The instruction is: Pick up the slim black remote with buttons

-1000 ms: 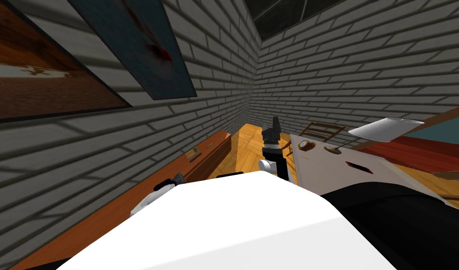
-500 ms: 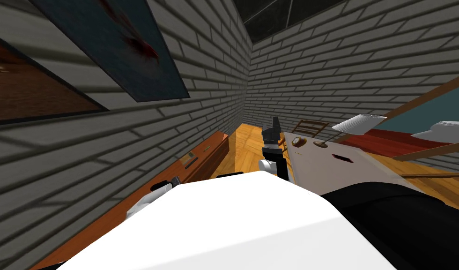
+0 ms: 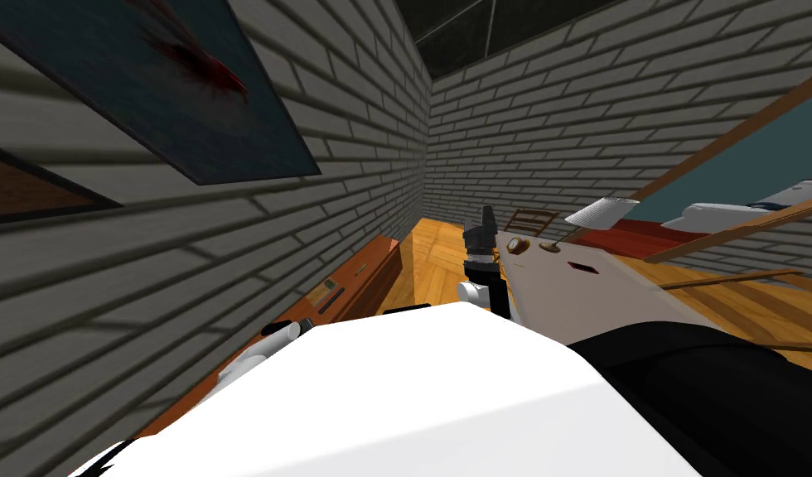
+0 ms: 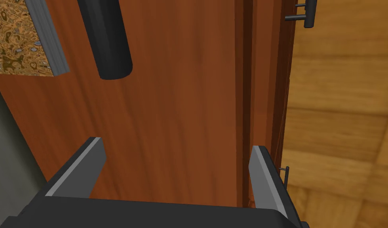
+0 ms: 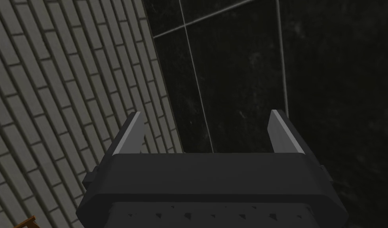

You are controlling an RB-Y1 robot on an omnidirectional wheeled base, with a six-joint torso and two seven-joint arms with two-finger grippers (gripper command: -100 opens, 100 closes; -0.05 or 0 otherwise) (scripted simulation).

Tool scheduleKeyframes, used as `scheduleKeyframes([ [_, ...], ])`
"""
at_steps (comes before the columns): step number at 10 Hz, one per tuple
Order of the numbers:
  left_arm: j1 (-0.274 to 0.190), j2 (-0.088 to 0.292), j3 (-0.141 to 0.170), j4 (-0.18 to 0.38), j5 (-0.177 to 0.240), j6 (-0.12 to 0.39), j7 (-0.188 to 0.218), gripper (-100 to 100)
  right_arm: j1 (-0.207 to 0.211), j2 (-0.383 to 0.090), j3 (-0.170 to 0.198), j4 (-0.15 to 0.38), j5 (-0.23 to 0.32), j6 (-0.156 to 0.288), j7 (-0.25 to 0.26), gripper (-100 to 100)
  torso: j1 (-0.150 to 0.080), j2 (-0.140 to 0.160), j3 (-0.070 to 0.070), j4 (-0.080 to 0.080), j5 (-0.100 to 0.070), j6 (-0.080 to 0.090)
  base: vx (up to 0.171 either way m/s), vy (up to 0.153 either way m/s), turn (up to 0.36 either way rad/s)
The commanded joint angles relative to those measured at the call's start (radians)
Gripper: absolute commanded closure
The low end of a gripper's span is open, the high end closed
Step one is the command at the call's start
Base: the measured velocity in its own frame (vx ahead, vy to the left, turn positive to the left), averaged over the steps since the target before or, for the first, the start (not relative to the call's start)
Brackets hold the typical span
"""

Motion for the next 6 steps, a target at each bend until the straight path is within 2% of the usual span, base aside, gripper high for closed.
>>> scheduleKeyframes([
  [1, -0.012, 0.0, 0.0, 0.033, 0.018, 0.014, -0.005, -100, 0.0, 0.0, 0.0, 0.0, 0.0, 0.0, 0.0, 0, 0.0, 0.0, 0.0, 0.0, 0.0, 0.0, 0.064, 0.047, -0.1],
  [3, -0.051, 0.003, 0.003, 0.107, 0.059, 0.071, 0.001, -100, 0.0, 0.0, 0.0, 0.0, 0.0, 0.0, 0.0, 0, 0.0, 0.001, 0.001, 0.0, 0.0, 0.0, 0.075, 0.058, -0.23],
  [4, -0.051, 0.003, 0.003, 0.107, 0.059, 0.075, 0.001, -100, 0.0, 0.0, 0.0, 0.0, 0.0, 0.0, 0.0, 0, 0.002, 0.0, 0.0, 0.0, 0.0, 0.0, 0.081, 0.079, -0.09],
  [6, -0.083, 0.001, 0.006, 0.17, 0.093, 0.127, 0.006, -100, 0.0, 0.0, 0.0, 0.0, 0.0, 0.0, 0.0, 0, 0.001, 0.0, 0.0, 0.0, 0.0, 0.0, 0.07, 0.065, -0.192],
])
